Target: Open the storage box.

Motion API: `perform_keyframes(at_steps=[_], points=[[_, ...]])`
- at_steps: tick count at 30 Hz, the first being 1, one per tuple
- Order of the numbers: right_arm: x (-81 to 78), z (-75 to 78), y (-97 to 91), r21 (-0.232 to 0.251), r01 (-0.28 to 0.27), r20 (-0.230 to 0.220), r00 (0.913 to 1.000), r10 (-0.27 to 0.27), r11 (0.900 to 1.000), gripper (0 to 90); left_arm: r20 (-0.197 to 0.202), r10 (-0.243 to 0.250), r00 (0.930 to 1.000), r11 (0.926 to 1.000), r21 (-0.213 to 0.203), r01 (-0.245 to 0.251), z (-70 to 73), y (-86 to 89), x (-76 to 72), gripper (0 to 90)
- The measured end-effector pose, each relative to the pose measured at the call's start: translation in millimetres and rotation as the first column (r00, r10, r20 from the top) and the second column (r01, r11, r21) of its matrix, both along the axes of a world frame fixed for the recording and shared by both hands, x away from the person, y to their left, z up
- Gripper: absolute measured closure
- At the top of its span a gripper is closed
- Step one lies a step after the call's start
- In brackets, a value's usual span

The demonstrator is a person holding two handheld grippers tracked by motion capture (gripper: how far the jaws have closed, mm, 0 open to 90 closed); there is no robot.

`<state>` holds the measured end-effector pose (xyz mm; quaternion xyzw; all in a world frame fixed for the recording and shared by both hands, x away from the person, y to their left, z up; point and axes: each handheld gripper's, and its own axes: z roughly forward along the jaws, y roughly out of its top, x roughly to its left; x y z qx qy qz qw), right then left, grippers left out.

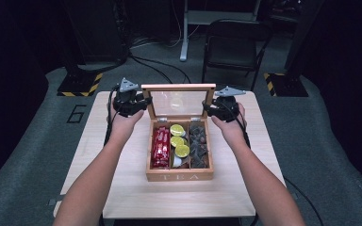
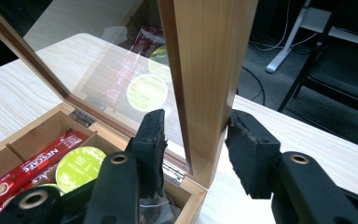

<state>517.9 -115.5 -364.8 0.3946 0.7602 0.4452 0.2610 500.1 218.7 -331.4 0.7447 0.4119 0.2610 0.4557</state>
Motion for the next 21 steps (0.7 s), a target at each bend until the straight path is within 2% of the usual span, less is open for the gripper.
perform_keyframes(at_steps=[5,15,21], points=[[3.3,-2.8,0.1,0.003,0.001,-0.006,1.0000,-0.001,1.0000,56.7,-0.001,0.009,1.0000,0.9999,0.006,-0.009,0.6,-0.6,2.7,64.3],[10.7,-10.8,4.3,-0.013,0.024,-0.024,0.9994,-0.024,0.9996,55.4,-0.001,0.028,0.9996,0.9990,-0.034,-0.028,-1.6,-0.1,9.0,64.1],[15.0,-16.0,5.1,-0.005,0.034,-0.054,0.9979,-0.034,0.9994,55.4,-0.010,0.034,0.9994,0.9992,-0.021,-0.034,0.2,-1.1,11.9,64.4]])
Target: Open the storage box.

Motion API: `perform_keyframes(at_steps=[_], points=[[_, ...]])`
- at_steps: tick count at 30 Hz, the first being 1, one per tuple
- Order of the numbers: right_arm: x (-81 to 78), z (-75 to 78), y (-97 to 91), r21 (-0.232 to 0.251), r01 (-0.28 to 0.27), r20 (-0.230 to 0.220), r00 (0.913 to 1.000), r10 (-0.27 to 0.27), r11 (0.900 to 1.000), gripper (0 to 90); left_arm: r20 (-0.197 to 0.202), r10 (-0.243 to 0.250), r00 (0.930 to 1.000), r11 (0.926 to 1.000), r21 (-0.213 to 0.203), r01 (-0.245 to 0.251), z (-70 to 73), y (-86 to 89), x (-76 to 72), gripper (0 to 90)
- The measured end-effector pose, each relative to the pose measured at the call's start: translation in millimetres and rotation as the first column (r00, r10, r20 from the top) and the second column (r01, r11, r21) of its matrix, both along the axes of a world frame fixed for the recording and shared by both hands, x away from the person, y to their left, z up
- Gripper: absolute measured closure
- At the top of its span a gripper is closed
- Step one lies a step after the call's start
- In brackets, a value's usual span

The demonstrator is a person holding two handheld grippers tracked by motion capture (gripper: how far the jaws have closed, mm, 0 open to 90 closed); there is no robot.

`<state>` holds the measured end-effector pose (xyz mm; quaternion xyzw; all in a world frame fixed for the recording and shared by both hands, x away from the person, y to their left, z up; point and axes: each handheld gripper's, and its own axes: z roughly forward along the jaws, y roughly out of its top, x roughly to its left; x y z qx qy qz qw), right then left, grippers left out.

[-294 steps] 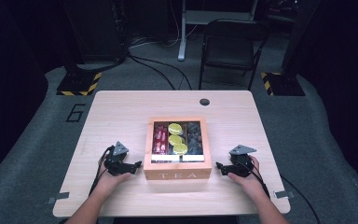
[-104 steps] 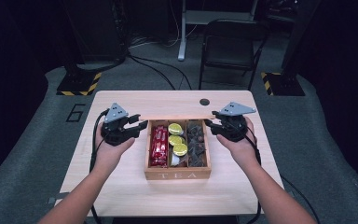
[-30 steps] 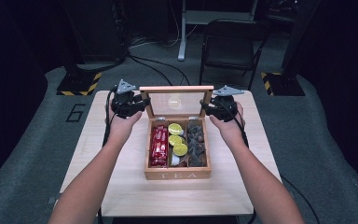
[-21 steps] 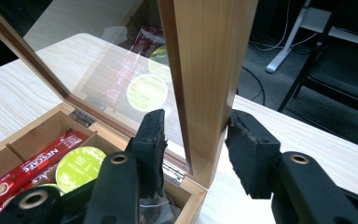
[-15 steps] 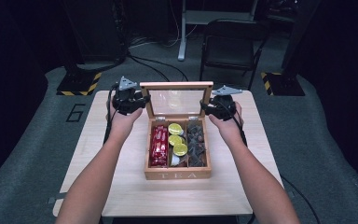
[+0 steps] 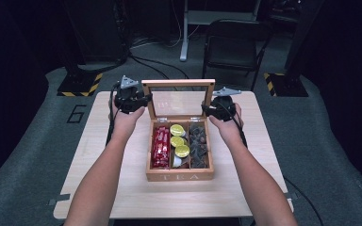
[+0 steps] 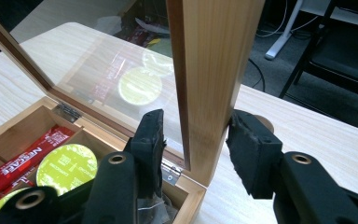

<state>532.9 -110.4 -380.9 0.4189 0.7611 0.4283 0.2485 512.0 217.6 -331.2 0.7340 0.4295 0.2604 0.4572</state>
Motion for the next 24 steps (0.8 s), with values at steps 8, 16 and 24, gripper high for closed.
perform_keyframes(at_steps=[8,16,24], points=[[4.2,-6.0,2.9,-0.015,0.005,-0.002,1.0000,-0.005,0.9999,53.0,0.002,0.014,0.9999,0.9999,-0.005,-0.014,-0.8,-0.9,2.7,64.5],[9.5,-13.3,4.2,0.018,0.029,-0.012,0.9995,-0.028,0.9994,54.3,0.001,0.043,0.9991,0.9988,-0.024,-0.043,-2.1,-3.2,5.6,64.6],[11.7,-17.4,4.9,-0.005,0.027,-0.002,0.9996,-0.027,0.9996,57.7,0.000,0.043,0.9991,0.9990,-0.013,-0.043,-1.8,-3.3,9.2,64.7]])
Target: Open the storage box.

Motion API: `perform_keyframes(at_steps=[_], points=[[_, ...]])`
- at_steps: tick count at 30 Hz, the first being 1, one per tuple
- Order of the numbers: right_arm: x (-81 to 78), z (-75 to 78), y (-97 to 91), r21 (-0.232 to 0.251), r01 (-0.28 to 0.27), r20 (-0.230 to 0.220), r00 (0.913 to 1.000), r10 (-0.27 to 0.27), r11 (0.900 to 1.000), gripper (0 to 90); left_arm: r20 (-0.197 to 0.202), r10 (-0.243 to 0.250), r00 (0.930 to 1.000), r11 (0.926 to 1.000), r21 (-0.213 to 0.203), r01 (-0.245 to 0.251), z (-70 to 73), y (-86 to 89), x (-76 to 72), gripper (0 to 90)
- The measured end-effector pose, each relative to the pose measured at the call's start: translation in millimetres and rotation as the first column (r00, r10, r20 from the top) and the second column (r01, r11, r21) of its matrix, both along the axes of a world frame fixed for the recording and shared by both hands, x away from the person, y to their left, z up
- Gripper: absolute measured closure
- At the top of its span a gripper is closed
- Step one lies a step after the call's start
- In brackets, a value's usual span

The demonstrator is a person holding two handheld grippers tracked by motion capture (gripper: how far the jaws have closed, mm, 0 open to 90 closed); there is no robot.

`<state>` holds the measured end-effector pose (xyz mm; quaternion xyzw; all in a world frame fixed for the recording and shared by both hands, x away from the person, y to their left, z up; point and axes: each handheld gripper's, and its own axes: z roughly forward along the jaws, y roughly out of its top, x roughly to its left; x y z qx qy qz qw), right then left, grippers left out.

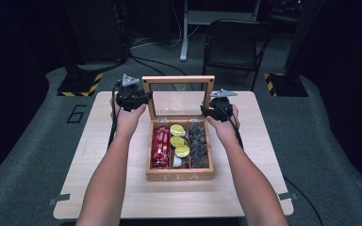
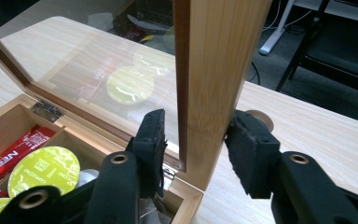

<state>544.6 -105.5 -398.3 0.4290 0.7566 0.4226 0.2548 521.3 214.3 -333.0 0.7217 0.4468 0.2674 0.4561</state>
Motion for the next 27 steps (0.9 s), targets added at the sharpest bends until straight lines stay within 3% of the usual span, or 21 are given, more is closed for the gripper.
perform_keyframes(at_steps=[15,19,27], points=[[5.2,-9.5,0.8,-0.020,0.009,-0.025,0.9997,-0.009,0.9998,61.2,-0.003,0.009,1.0000,0.9999,0.005,-0.009,0.1,-1.5,2.5,65.0],[5.3,-10.4,-0.2,-0.014,0.023,-0.054,0.9983,-0.023,0.9996,64.0,-0.002,0.006,1.0000,1.0000,0.004,-0.006,-0.2,-0.8,3.3,65.0],[6.4,-11.1,-1.7,-0.015,0.015,-0.046,0.9988,-0.016,0.9998,64.6,0.003,-0.005,1.0000,0.9999,0.012,0.005,-0.6,-0.4,4.2,65.0]])
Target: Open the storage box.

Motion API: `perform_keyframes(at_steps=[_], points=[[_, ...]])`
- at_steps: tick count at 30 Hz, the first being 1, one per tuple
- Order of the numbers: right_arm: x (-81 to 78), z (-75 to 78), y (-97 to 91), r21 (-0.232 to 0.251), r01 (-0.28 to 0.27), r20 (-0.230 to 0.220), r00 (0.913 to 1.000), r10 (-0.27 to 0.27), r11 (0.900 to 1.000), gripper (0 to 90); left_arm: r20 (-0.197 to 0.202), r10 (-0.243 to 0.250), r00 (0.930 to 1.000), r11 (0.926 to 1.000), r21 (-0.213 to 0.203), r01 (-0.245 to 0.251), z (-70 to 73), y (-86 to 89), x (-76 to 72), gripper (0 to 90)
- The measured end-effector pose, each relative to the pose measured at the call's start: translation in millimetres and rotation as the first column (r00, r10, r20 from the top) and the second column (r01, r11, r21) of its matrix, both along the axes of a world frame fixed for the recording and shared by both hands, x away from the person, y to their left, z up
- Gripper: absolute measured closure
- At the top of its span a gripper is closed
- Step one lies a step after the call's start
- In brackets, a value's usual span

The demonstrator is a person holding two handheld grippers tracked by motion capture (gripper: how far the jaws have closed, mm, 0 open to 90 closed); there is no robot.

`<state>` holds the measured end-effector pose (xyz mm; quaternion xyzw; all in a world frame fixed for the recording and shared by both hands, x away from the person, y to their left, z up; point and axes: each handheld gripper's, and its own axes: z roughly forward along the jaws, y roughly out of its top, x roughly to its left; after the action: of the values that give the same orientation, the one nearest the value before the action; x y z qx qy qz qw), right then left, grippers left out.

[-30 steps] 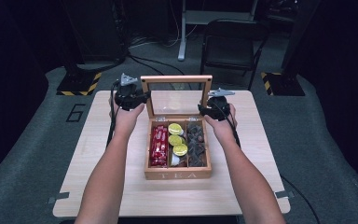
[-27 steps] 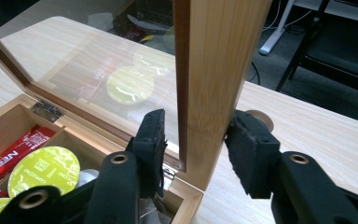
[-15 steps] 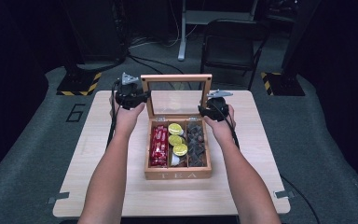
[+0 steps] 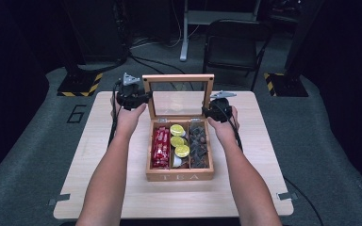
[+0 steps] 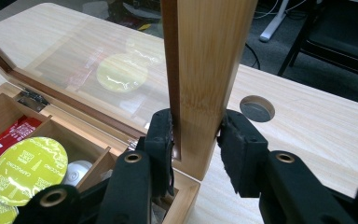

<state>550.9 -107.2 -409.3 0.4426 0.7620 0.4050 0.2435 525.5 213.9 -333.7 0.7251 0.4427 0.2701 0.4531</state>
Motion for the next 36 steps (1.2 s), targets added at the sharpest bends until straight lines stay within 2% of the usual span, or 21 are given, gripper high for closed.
perform_keyframes(at_steps=[5,6,9,12,13,15,21,23,30,34,36], points=[[1.1,-0.3,-0.7,0.000,-0.004,0.005,1.0000,0.004,1.0000,64.7,-0.006,0.000,1.0000,0.9999,-0.013,0.000,-2.8,1.4,0.0,61.8],[1.3,-0.3,-0.7,0.002,-0.002,0.004,1.0000,0.002,1.0000,64.7,-0.013,-0.015,0.9998,0.9998,-0.013,0.015,-6.9,3.2,-0.2,60.2],[2.3,-0.7,0.2,0.011,0.009,-0.003,1.0000,-0.009,0.9999,64.8,-0.019,-0.021,0.9996,0.9997,0.011,0.022,-12.9,7.8,-0.8,58.8],[3.5,-0.2,0.9,0.010,0.014,-0.009,0.9999,-0.014,0.9999,64.8,-0.025,-0.009,0.9997,0.9998,-0.016,0.009,-19.2,16.7,-2.5,58.5],[4.8,0.7,1.8,0.013,0.022,-0.023,0.9995,-0.022,0.9997,64.8,-0.027,-0.006,0.9996,0.9998,-0.021,0.006,-20.8,18.7,-3.4,58.0],[6.1,0.8,1.5,0.008,0.017,-0.020,0.9996,-0.017,0.9998,64.8,-0.032,-0.007,0.9995,0.9998,-0.020,0.006,-23.3,21.2,-5.0,57.8],[9.9,1.8,4.3,0.016,0.043,-0.042,0.9982,-0.042,0.9990,64.8,-0.041,-0.017,0.9990,0.9994,-0.032,0.015,-27.6,24.8,-12.7,57.2],[12.2,1.9,5.0,-0.008,0.041,-0.039,0.9984,-0.042,0.9991,64.7,-0.049,-0.007,0.9988,0.9992,-0.041,0.005,-29.2,25.5,-16.2,57.2],[16.7,0.4,4.9,0.026,0.060,-0.056,0.9967,-0.059,0.9978,64.7,-0.048,-0.018,0.9987,0.9988,-0.046,0.016,-29.6,33.2,-27.9,57.2],[19.5,0.7,4.4,0.018,0.060,-0.065,0.9961,-0.059,0.9980,64.7,-0.053,-0.037,0.9979,0.9986,-0.038,0.035,-32.2,36.9,-35.7,57.2],[21.2,0.8,4.8,0.022,0.063,-0.073,0.9955,-0.061,0.9978,64.7,-0.050,-0.051,0.9975,0.9977,-0.049,0.048,-34.2,37.2,-39.5,57.2]])
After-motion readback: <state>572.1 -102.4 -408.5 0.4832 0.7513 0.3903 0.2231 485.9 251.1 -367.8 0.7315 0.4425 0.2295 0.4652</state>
